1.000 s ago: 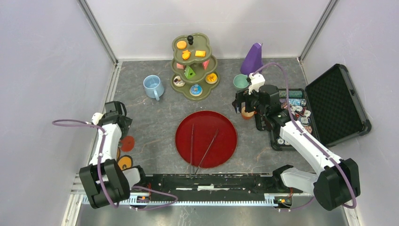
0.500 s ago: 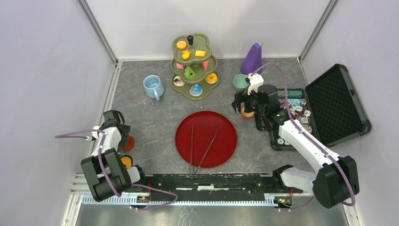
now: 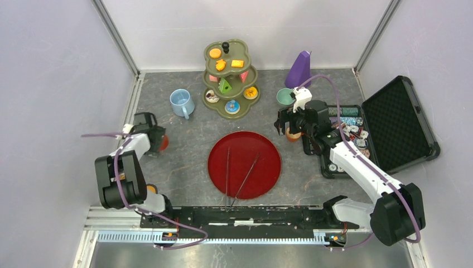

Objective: Serve the afternoon tea

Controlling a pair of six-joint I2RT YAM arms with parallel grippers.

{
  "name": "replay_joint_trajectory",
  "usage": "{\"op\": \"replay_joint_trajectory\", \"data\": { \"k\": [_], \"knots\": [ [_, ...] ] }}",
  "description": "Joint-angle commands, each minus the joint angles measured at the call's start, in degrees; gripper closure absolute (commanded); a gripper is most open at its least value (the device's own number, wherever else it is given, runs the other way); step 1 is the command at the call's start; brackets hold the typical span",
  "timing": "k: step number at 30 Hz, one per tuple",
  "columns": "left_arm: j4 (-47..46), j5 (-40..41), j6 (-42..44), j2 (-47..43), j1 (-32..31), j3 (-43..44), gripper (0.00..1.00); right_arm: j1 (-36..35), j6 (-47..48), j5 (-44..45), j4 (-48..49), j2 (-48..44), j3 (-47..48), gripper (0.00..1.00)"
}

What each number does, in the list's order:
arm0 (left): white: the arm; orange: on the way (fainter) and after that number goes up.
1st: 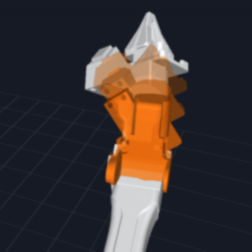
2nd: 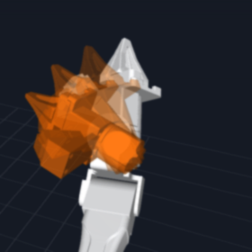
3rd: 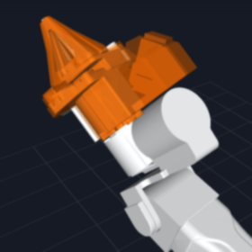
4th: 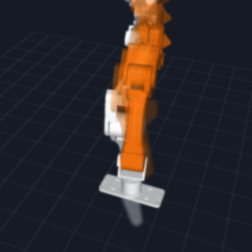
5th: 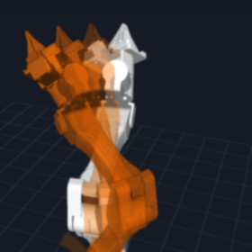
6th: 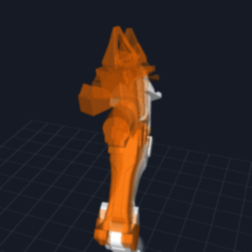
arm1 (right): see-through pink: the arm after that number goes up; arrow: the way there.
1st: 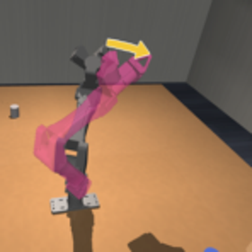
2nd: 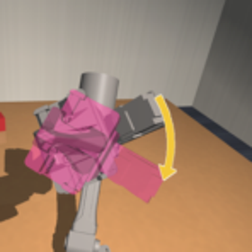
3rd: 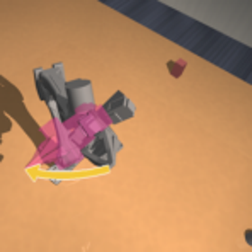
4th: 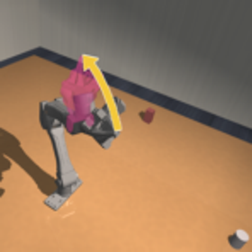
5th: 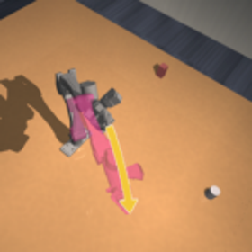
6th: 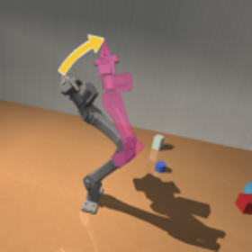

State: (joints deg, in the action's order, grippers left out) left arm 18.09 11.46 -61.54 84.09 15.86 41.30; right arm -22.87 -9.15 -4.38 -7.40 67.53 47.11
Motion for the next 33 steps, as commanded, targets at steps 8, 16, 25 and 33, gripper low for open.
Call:
{"op": "replay_joint_trajectory", "data": {
  "k": [8,16,25,33],
  "knots": [
    [8.8,1.0,-1.4,2.9,-12.7,2.8,0.10,-0.1,0.2,1.3,0.2,-0.6,0.6,0.10],
    [15.9,10.0,5.0,-2.5,-5.3,10.1,0.00,-0.1,0.1,0.9,0.6,-0.8,0.2,0.10],
    [11.8,-2.3,6.9,11.4,1.5,17.2,0.01,0.0,-0.4,0.0,1.8,-1.5,-0.5,0.10],
    [8.9,-6.8,4.7,13.5,-2.4,15.9,0.21,-0.1,-0.4,0.7,2.3,-2.5,-1.2,0.10]
  ]
}}
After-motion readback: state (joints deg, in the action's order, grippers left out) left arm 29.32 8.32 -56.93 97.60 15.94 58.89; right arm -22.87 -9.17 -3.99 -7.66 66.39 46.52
